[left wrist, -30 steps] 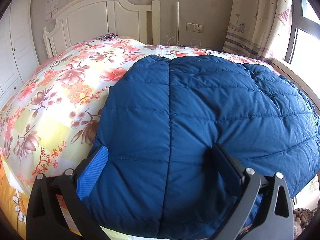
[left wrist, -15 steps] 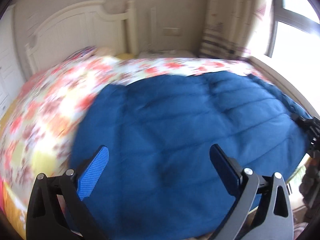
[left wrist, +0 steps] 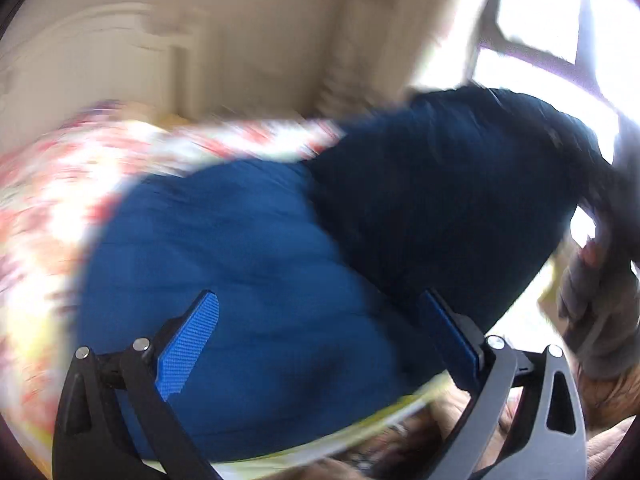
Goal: Fold large clothes
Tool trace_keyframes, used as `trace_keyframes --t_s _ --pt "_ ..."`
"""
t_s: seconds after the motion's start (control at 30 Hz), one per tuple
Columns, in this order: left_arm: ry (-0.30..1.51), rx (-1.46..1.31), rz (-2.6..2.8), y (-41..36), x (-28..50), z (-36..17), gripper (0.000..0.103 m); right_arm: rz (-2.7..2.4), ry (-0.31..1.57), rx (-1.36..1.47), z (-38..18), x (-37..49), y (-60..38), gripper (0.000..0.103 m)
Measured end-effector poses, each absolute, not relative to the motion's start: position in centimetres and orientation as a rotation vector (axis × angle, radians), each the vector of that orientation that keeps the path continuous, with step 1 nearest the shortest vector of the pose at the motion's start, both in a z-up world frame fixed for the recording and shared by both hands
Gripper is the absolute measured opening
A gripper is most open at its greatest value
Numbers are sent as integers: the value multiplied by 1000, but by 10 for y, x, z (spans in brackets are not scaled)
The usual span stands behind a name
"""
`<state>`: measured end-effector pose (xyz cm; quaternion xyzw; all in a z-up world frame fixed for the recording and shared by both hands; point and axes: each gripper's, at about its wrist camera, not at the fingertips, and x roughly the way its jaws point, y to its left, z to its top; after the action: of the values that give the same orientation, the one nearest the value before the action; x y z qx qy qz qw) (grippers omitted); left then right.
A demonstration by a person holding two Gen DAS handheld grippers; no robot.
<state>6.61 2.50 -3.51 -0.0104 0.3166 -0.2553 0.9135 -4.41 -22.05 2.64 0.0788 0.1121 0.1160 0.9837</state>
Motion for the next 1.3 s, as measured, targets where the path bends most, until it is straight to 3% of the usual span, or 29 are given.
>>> trace_keyframes --t_s 0.1,0.2,0.3,0.33,0.4,0.63,0.8,0.9,1.0,1.07,1.13,1.3 --pt "575 -233 -290 131 77 -14 99 282 198 -142 44 -37 -125 39" --pt "494 -350 -131 206 69 1 99 362 233 -444 21 -30 -20 39" --pt "442 -364 -47 240 56 8 100 464 398 -852 -60 -28 79 44" --pt "443 -367 -40 245 56 9 100 469 430 -1005 -99 -29 102 58" --pt "460 -368 -36 249 55 3 100 351 299 -1182 -138 -42 123 59" --pt "509 -235 -268 195 62 20 100 340 307 -1087 -129 -51 117 66" --pt "618 -49 -554 100 138 54 100 367 261 -1064 -123 -63 106 80" --pt "725 121 -527 56 193 32 100 416 248 -1044 -119 -78 96 82" --pt "826 297 -317 44 249 -38 101 535 263 -960 -102 -93 74 81" --pt "818 107 -387 75 266 -66 101 645 276 -820 -76 -102 43 76" --pt "821 -5 -371 99 269 -79 101 716 303 -653 -49 -101 11 68" --pt "779 23 -330 102 261 -82 101 656 338 -316 -1 -61 -38 57"
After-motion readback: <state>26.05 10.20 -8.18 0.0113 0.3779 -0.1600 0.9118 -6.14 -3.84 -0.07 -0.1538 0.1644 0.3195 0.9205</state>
